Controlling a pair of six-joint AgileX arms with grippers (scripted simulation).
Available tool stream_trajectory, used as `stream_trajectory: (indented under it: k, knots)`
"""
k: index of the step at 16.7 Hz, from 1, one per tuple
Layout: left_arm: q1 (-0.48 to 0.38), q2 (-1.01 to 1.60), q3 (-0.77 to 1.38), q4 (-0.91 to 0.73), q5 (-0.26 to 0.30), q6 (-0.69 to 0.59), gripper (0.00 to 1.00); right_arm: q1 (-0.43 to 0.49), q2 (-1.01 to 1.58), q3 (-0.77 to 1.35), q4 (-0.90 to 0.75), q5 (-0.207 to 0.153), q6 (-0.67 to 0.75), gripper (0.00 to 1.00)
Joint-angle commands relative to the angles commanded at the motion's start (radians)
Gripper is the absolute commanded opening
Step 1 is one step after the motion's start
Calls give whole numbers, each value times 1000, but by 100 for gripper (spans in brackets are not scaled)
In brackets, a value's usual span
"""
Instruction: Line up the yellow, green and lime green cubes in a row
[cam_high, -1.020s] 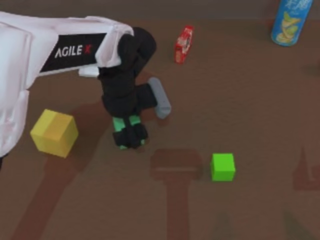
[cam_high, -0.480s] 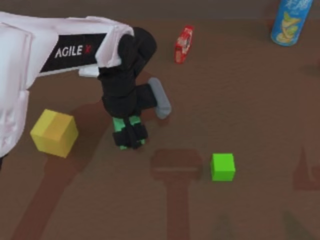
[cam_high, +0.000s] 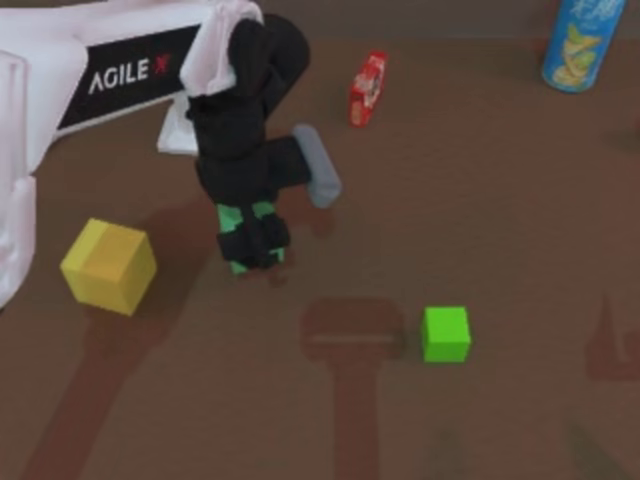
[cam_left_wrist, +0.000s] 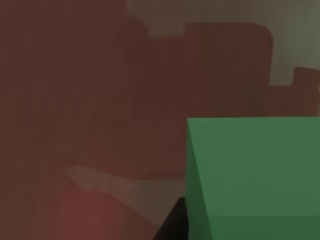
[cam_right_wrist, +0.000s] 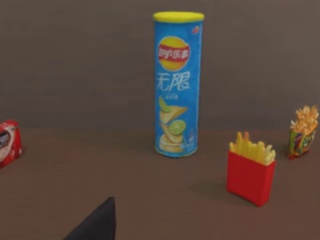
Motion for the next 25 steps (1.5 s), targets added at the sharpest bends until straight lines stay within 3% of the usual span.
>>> stream_trajectory:
  k: [8, 18, 25]
  knots:
    - [-2, -28, 58, -82, -1, 1, 0, 0, 0, 0, 0, 0, 0, 100]
    - [-282, -64, 81, -146, 5, 17, 0, 0, 0, 0, 0, 0, 0, 100]
    - [-291, -58, 67, -129, 4, 19, 0, 0, 0, 0, 0, 0, 0, 100]
